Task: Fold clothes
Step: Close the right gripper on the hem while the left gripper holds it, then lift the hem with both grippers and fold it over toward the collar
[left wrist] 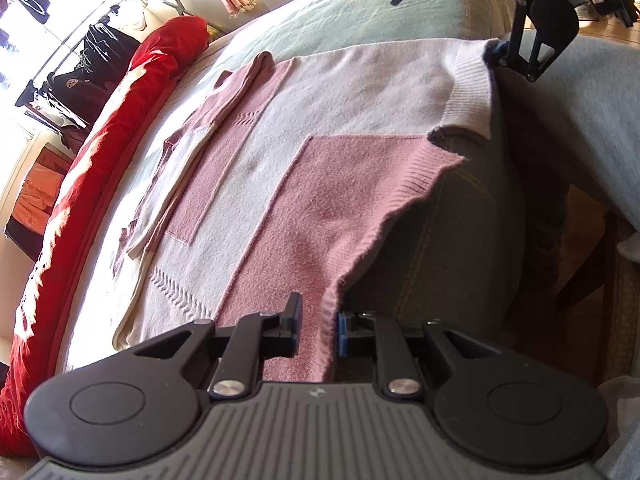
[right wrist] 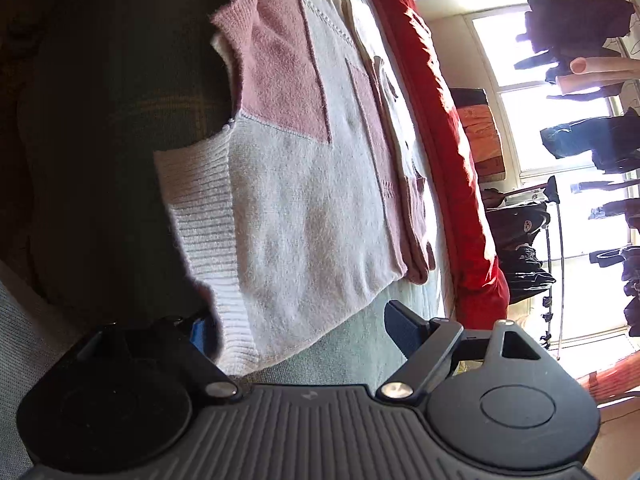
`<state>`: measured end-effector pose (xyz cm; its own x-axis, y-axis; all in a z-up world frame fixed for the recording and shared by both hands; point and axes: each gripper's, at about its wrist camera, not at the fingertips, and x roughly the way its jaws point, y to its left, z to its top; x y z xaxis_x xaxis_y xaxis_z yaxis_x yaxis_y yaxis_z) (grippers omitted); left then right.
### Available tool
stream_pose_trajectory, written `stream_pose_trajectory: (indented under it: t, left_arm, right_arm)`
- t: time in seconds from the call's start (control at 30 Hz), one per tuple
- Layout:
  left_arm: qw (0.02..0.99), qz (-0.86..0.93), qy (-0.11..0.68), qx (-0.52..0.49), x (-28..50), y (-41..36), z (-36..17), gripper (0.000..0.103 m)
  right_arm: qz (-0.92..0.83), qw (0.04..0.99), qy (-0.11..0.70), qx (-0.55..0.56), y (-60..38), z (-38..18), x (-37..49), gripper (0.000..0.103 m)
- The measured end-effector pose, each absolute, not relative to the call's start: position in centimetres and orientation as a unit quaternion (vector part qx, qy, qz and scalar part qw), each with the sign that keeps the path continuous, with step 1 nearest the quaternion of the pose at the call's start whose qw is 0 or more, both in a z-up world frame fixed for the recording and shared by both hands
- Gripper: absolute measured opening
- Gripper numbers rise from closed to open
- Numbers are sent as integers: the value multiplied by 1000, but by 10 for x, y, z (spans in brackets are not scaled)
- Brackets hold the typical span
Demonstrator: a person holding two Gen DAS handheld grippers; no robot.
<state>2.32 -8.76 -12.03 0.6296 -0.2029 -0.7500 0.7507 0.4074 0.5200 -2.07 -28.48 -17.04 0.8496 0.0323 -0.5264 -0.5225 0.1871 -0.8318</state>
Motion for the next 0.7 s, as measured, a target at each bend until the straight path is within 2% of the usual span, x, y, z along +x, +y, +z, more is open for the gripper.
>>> stream_pose_trajectory:
  t: [0.1,0.27,0.57,0.67,0.7]
  left_arm:
    - [781,-303,303,454,21,-89,-121,18]
    - [783,-293,298,461,15,-83,-122,21]
    - [762,-264,280,522,-2,-74,-139,22]
    - [744,-258,273,552,-9,-73,-148,22]
    - [742,-257,276,554,-10,-73,-150,19]
  right_arm:
    - [195,746,203,-604,-278,-172,-25,84]
    - [210,728,217,-615,-284,-178,-31,72]
    - [249,703,223,-627,-282,-186,-43,34]
    - [266,697,238,-622,-280,-185,-44,13]
    - [267,698,241,-619,-281,-183,-44,12]
